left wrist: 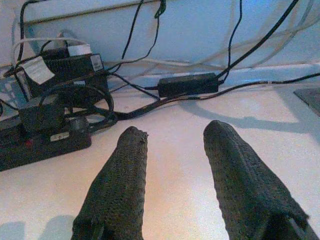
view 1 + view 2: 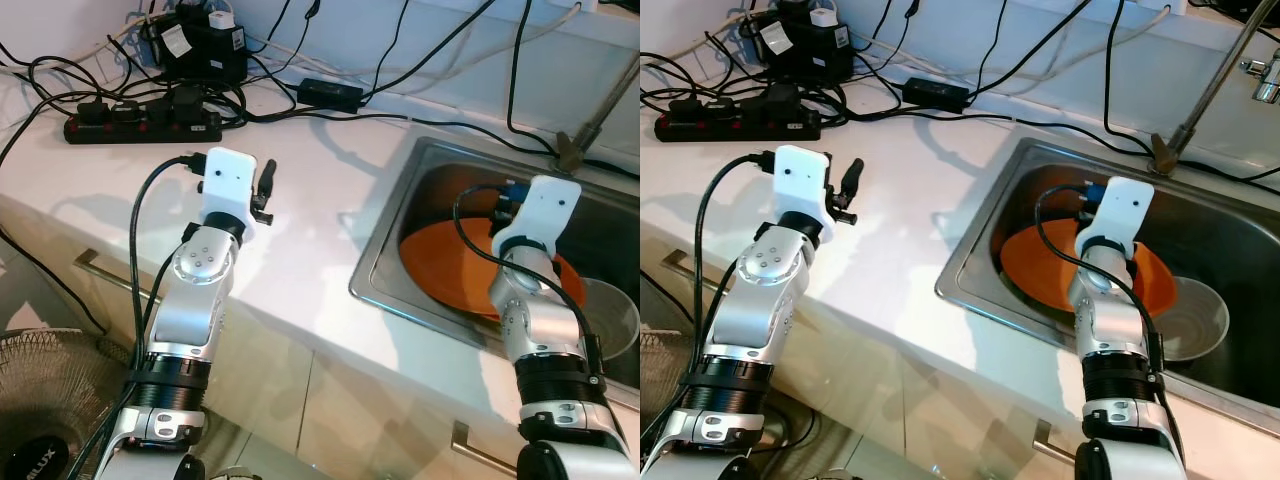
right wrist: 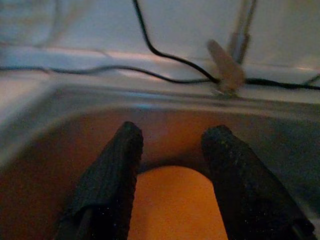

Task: Kitchen organization

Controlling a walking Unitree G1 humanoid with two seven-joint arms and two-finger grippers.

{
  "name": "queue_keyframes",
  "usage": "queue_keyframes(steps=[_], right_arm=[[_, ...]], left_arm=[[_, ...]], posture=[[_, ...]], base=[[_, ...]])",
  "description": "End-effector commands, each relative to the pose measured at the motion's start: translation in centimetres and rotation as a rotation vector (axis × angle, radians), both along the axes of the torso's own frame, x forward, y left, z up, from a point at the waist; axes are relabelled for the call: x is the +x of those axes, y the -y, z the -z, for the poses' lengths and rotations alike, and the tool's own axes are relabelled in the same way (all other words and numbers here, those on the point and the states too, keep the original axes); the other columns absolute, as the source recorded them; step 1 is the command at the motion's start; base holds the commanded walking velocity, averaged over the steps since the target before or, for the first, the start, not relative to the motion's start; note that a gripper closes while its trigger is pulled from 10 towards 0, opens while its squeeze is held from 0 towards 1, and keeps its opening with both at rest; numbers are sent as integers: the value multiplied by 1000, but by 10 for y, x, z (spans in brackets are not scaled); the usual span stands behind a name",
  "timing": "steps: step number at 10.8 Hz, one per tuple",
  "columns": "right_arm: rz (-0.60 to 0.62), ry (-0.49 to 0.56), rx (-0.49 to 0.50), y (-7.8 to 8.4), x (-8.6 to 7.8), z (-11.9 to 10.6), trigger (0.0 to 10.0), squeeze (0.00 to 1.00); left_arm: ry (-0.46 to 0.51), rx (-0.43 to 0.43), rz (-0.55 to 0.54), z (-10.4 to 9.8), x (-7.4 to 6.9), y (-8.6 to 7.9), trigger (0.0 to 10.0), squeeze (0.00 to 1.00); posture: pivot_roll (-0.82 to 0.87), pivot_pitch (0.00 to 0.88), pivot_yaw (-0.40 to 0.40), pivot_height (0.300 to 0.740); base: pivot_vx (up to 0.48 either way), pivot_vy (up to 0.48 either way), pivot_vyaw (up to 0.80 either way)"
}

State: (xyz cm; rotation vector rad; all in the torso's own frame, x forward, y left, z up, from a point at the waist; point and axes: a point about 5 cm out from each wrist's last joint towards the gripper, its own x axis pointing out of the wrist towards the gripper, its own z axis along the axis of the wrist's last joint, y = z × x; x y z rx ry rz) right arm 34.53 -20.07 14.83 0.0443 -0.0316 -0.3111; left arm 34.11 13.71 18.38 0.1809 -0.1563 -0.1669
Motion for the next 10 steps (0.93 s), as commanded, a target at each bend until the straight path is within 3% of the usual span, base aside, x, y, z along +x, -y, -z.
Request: queue_keyframes(steps=[1,3,6,10], right_arm=[[-125,138,-8,-19,1,-21,10000,0],[-237,236,-5,-42,-3,-33,10000,0],[-354,282,-21,-62,-7,-36,10000,0],[-385,279,-16,-69,-8,-32,10000,0]], left_arm=[[25,-17,9,0,0,4,10000,0],[89,-32,-71,-7,2,-3,10000,0],[180,-43,-106,-16,0,-4,10000,0],[181,-30,-119,-10,-2,1,10000,0]], posture=[[111,0,-80,740],[101,0,-85,740],[86,0,-94,740],[81,0,-107,740]], base=[[0,0,0],[0,0,0],[0,0,0],[0,-64,0]])
